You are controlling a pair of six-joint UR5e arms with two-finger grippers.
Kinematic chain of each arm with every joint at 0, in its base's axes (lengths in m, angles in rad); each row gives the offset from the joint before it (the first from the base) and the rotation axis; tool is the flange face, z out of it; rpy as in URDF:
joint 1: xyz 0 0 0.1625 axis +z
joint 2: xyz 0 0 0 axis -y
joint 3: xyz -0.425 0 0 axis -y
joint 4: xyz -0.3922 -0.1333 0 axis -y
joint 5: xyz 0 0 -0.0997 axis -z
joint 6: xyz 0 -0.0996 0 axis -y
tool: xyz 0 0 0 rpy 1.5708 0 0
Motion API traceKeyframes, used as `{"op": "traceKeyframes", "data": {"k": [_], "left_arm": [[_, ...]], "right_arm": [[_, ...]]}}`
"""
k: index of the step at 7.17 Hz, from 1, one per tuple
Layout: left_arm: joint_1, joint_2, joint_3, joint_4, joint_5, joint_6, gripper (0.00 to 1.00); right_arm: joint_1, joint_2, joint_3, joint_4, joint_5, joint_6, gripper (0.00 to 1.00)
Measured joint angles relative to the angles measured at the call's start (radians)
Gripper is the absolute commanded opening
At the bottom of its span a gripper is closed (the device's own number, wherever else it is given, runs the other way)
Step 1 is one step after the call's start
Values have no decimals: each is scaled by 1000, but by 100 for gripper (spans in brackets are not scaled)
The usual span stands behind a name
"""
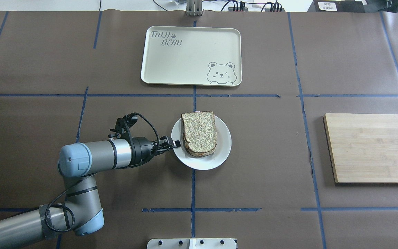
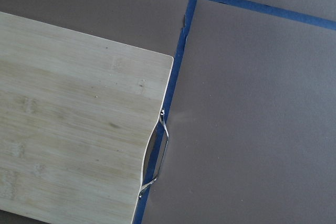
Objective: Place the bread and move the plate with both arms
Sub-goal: 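Slide the plate with the left gripper onto the white tray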
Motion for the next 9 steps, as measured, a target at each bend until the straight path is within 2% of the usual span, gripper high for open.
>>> {"op": "traceKeyframes", "data": {"k": [5, 6, 9], "left_arm": [[-112, -30, 22, -104, 2, -184, 0], [-152, -73, 72, -105, 2, -223, 0], [-236, -236, 307, -107, 5, -284, 0]], "right_arm": [[0, 1, 1, 0, 0, 0, 100], [0, 1, 0, 0, 0, 0, 100], [0, 1, -2, -1, 0, 0, 100]]}}
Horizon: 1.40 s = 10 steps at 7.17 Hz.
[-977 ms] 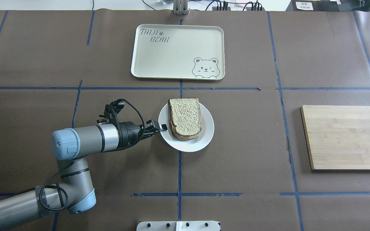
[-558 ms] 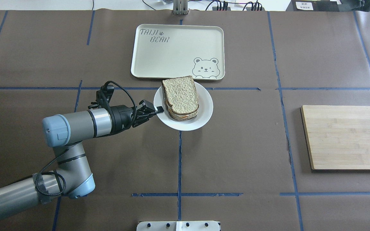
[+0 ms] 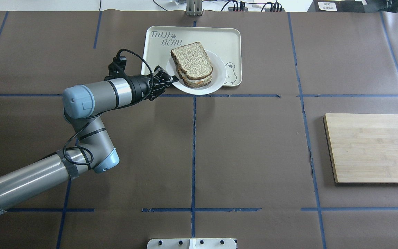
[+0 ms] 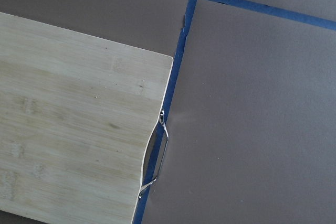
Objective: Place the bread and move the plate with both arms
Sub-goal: 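Slide the plate with the left gripper onto the white tray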
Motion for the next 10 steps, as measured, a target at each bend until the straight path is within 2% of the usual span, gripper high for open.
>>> {"op": "traceKeyframes", "data": {"k": [2, 3, 4, 5, 7, 8, 9, 10], "left_arm": [[-26, -121, 199, -2, 20, -8, 0], [-36, -166, 284, -3, 28, -9, 13], [-41, -189, 334, -3, 30, -8, 93], [-50, -197, 354, -3, 12, 2, 100], [-103, -186, 349, 9, -97, 63, 100], [-134, -156, 308, 33, -173, 79, 100], [-170, -99, 215, 94, -264, 96, 100], [-210, -28, 74, 208, -352, 140, 100]], "right_arm": [[0, 0, 0, 1, 0, 0, 100], [0, 0, 0, 0, 0, 0, 100], [0, 0, 0, 0, 0, 0, 100], [0, 0, 0, 0, 0, 0, 100], [0, 0, 1, 0, 0, 0, 100], [0, 0, 3, 1, 1, 1, 100], [0, 0, 4, 1, 1, 0, 100], [0, 0, 4, 1, 1, 0, 100]]}}
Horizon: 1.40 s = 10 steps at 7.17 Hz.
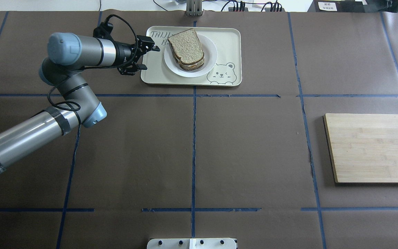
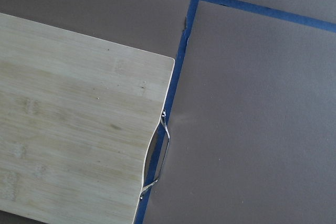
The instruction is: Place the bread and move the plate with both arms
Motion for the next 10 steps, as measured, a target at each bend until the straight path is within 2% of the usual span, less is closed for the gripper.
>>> {"op": "traceKeyframes", "data": {"k": [2, 4, 6, 7, 8, 10], "left_arm": [[-65, 135, -300, 303, -121, 212, 100], [-93, 337, -591, 611, -155, 635, 100], [-128, 545, -840, 960, -159, 1109, 100], [-164, 635, -933, 1103, -160, 1321, 100], [-219, 719, -989, 1190, -172, 1500, 100], [-390, 868, -1003, 1241, -285, 1716, 100]], "right_arm": [[0, 0, 0, 0, 0, 1, 100], [0, 3, 3, 1, -2, 8, 99], [0, 8, 4, 2, -3, 34, 99], [0, 13, 5, 2, -3, 46, 99], [0, 22, 5, 1, -4, 56, 99], [0, 43, 3, -3, -3, 62, 98]]}}
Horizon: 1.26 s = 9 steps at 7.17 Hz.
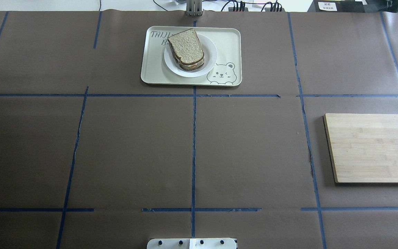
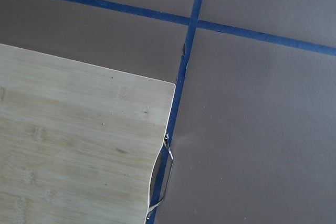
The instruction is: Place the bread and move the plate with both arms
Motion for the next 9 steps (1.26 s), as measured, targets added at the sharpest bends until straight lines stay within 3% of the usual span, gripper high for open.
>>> {"op": "traceKeyframes", "data": {"k": [3, 5, 9], "left_arm": [[-258, 117, 122, 6, -119, 173, 100], [-308, 136, 231, -1, -126, 190, 100], [-330, 141, 276, 4, -105, 191, 100]], "right_arm": [[0, 17, 0, -46, -1, 4, 100], [1, 23, 5, -81, -2, 4, 100], [0, 11, 7, -78, 4, 3, 100]]}}
